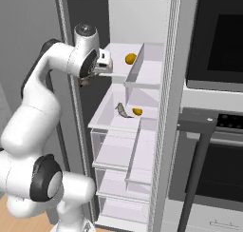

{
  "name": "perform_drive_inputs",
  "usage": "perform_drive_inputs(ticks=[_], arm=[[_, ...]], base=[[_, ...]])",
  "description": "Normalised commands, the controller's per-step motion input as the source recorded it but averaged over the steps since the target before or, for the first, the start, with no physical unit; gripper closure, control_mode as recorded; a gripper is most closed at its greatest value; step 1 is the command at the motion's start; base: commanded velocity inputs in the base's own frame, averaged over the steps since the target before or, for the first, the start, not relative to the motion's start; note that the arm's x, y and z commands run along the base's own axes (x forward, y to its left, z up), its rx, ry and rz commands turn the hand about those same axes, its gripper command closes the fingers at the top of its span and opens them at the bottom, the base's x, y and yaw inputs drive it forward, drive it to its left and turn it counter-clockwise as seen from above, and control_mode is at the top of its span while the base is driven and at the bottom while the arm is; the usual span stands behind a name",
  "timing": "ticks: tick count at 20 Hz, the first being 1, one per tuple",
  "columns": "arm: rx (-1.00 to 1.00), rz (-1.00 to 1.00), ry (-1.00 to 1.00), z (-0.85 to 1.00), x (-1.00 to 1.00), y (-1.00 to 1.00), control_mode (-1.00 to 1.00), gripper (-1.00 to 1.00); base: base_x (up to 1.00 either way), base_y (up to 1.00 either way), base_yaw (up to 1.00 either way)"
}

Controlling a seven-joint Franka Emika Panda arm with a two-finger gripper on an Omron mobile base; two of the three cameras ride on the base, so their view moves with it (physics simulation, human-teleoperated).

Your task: Place one lemon and one fish in each tupperware on the nearby counter, to pack two identical lunches.

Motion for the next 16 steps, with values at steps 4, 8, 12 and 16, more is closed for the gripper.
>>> perform_drive_inputs(ticks=[4,8,12,16], arm=[[-0.03,0.00,-0.11,0.06,-1.00,0.27,-1.00,1.00],[-0.02,-0.01,-0.05,0.00,-1.00,0.20,-1.00,1.00],[-0.01,-0.04,0.00,-0.23,-1.00,0.27,-1.00,1.00],[-0.01,0.00,0.02,-0.21,-0.87,0.18,-1.00,1.00]], base=[[0.00,0.00,0.00],[0.00,0.00,0.00],[0.00,0.00,0.00],[0.00,0.00,0.00]])
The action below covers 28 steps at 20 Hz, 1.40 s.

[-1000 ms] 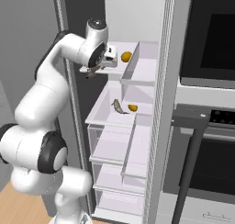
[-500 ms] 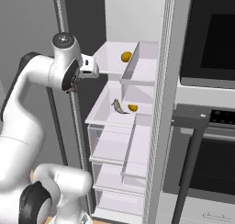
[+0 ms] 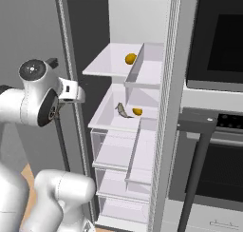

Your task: Place one lemon and one fish in each tupperware on the nearby counter, to pack two identical lunches.

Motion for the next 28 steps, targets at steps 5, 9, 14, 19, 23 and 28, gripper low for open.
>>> perform_drive_inputs(ticks=[5,9,14,19,23,28], arm=[[0.00,0.00,0.00,0.00,-0.96,0.02,-1.00,1.00],[0.00,0.00,0.00,0.00,0.00,0.00,1.00,1.00],[0.00,0.00,0.00,0.00,0.00,0.00,1.00,1.00],[0.00,0.00,0.00,0.00,0.00,0.00,1.00,1.00],[0.00,0.00,0.00,0.00,0.00,0.00,1.00,1.00],[0.00,0.00,0.00,0.00,0.00,0.00,1.00,1.00]], base=[[0.00,0.00,0.00],[-1.00,0.17,0.00],[-1.00,0.01,0.00],[-1.00,-0.36,-0.18],[-0.70,-0.56,-0.56],[-0.11,-0.23,-0.84]])
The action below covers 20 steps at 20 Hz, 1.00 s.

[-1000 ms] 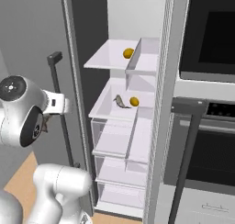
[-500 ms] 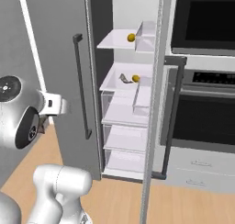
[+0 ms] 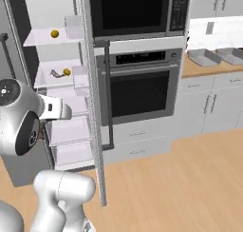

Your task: Place one lemon and one fish in each tupperware on the nearby counter, to pack two identical lunches.

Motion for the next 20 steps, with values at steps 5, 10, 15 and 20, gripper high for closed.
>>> perform_drive_inputs(ticks=[5,10,15,20], arm=[[0.00,0.00,0.00,0.00,0.00,0.00,1.00,1.00],[0.00,0.00,0.00,0.00,0.00,0.00,1.00,1.00],[0.00,0.00,0.00,0.00,0.00,0.00,1.00,1.00],[0.00,0.00,0.00,0.00,0.00,0.00,1.00,1.00]], base=[[0.36,-0.61,-0.67],[1.00,-0.66,-0.14],[1.00,-0.16,0.01],[1.00,-0.04,0.08]])
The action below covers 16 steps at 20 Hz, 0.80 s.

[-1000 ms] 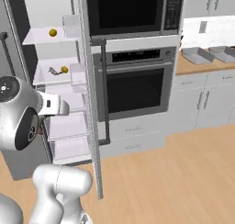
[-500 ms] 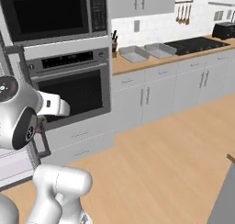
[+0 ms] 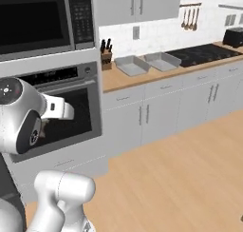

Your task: Place one lemon and one fish in each tupperware on the nearby counter, to pack two identical lunches.

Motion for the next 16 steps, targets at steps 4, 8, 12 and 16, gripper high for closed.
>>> perform_drive_inputs(ticks=[4,8,12,16], arm=[[0.00,0.00,0.00,0.00,0.00,0.00,1.00,1.00],[0.00,0.00,0.00,0.00,0.00,0.00,1.00,1.00],[0.00,0.00,0.00,0.00,0.00,0.00,1.00,1.00],[0.00,0.00,0.00,0.00,0.00,0.00,1.00,1.00]], base=[[1.00,-0.17,0.18],[1.00,-0.48,0.27],[1.00,-0.65,0.34],[1.00,-0.53,0.38]])
